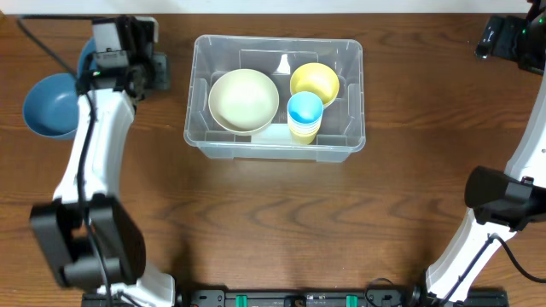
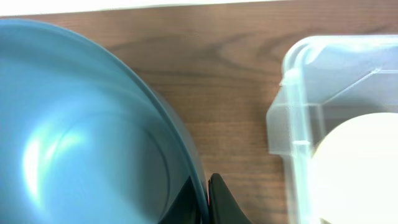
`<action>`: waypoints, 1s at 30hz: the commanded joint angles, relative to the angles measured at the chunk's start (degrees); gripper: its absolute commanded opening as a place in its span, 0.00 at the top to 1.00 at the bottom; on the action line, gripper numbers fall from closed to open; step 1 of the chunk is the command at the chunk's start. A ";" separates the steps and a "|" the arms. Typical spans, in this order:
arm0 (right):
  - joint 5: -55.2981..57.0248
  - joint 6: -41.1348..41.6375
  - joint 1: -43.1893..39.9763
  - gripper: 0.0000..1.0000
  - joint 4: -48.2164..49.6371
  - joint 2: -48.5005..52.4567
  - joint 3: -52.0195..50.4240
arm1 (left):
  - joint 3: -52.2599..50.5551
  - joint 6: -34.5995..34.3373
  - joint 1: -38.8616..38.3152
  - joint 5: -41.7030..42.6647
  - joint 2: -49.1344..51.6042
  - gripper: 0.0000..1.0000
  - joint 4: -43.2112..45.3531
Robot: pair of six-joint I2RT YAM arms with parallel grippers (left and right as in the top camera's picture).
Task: Pack container
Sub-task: 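Carry the blue bowl into the container onto the cream bowl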
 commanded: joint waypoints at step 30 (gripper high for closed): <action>0.35 -0.68 -0.37 0.01 -0.13 -1.40 0.72 | 0.17 2.91 -28.92 -2.01 -1.14 0.94 -9.46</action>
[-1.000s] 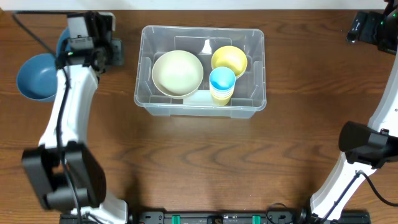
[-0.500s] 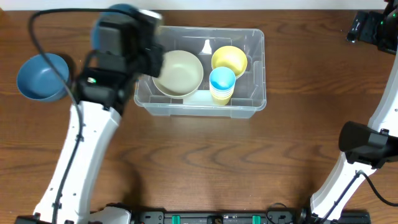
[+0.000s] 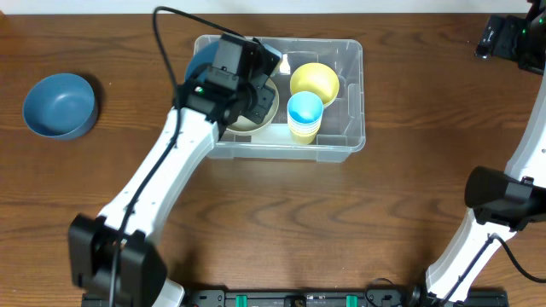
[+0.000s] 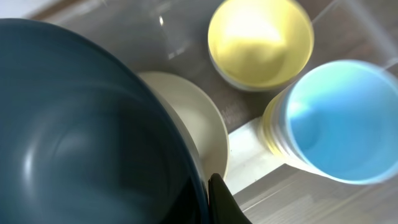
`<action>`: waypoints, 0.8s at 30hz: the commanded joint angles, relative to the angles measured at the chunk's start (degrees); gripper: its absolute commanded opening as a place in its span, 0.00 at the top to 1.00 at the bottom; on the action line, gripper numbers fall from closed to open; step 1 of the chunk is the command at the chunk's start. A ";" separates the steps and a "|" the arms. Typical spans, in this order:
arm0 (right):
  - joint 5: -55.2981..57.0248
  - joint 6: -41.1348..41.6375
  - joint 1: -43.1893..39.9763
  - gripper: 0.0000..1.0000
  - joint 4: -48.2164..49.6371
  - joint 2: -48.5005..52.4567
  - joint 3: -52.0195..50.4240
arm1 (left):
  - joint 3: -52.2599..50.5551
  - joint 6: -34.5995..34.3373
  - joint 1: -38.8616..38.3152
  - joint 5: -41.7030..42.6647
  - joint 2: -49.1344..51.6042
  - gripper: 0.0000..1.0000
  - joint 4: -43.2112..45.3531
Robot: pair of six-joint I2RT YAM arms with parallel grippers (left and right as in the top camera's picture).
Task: Pack container
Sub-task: 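Carry the blue bowl into the container onto the cream bowl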
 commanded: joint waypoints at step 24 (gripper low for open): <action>0.35 -0.68 -0.37 0.01 -0.13 -1.40 0.72 | 0.17 1.09 -0.31 -1.03 6.16 0.65 0.50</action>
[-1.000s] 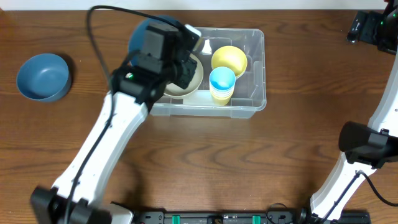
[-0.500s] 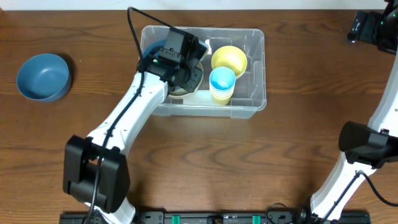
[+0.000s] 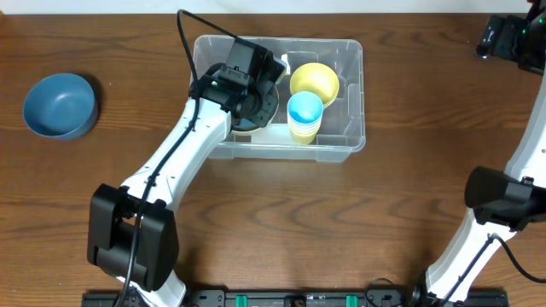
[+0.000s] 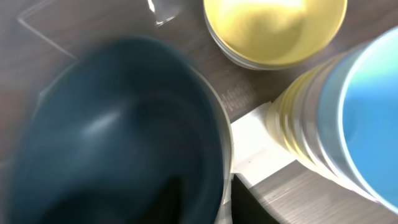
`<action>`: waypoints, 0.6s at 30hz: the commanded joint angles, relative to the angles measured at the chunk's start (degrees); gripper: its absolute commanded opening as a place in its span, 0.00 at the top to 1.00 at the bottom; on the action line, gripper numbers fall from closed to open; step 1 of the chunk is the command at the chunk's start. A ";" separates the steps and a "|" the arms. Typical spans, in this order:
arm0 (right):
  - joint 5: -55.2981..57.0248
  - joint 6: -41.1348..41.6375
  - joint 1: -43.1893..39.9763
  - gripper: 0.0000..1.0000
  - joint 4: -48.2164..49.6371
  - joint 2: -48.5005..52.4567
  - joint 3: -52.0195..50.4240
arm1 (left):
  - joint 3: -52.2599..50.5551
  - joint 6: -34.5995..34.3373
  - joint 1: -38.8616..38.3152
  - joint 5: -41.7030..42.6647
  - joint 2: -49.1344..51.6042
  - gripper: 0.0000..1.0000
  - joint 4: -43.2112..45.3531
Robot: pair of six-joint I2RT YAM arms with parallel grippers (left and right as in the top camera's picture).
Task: Pack container
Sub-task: 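Carry the blue bowl into the container onto the cream bowl, then return the left gripper to the last blue bowl and grasp it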
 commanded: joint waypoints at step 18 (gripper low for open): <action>0.33 -0.68 -0.37 0.01 -0.13 -1.40 0.72 | 9.14 0.24 9.92 -1.92 -10.80 0.43 -0.37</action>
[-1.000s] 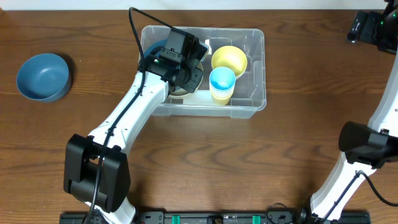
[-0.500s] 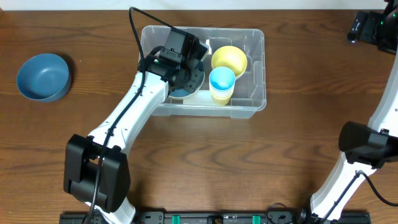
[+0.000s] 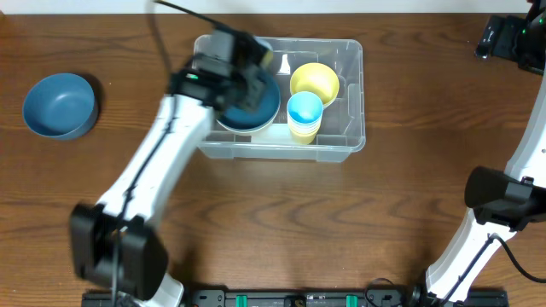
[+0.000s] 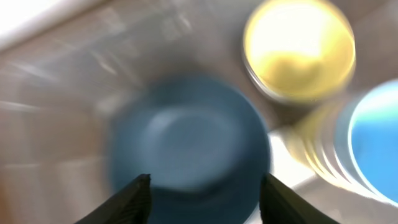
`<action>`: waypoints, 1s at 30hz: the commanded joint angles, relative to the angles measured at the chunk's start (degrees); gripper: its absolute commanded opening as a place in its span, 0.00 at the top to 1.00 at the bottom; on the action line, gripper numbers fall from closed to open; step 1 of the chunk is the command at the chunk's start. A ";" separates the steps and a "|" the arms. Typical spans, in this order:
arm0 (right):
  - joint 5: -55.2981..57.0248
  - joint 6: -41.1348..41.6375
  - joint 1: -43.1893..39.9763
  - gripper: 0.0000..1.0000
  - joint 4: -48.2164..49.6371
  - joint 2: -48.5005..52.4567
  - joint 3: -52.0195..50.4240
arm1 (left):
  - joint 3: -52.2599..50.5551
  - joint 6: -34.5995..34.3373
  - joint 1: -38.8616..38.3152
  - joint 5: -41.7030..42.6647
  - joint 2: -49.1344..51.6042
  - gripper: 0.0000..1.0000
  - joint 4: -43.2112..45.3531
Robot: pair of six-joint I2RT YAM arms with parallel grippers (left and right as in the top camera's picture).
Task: Pack container
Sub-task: 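Return the left gripper to the last blue bowl and grasp it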
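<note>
The clear plastic container (image 3: 351, 143) stands at the back middle of the table. In it a blue bowl (image 3: 256, 108) (image 4: 189, 146) rests nested in a cream bowl (image 3: 223, 119), whose rim just peeks out. My left gripper (image 3: 246, 75) (image 4: 207, 190) hovers open above the blue bowl, one fingertip on each side of it, touching nothing. Beside it in the container are a yellow bowl (image 3: 314, 83) (image 4: 298, 50) and a blue cup (image 3: 304, 111) (image 4: 373, 143) stacked in yellow cups. The left wrist view is blurred. My right gripper (image 3: 505, 36) sits at the far right corner.
A second blue bowl (image 3: 58, 105) lies on the wooden table (image 3: 273, 222) at the far left. A small white piece (image 3: 283, 62) lies at the container's back wall. The right arm's base (image 3: 499, 205) stands at the right edge.
My left gripper has opened and let go of the blue bowl, which now lies in the cream bowl. The gripper has drawn back above it.
My left gripper was shut on a blue bowl at the table's far left, beside another blue bowl. Then it held that bowl over the cream bowl in the container, then low inside it. Now the bowl sits nested there, free of the open gripper.
</note>
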 commanded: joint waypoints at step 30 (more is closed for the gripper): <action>0.33 -0.68 -0.37 0.01 -0.13 -1.40 0.72 | 4.72 0.33 37.77 -5.14 20.20 0.18 12.26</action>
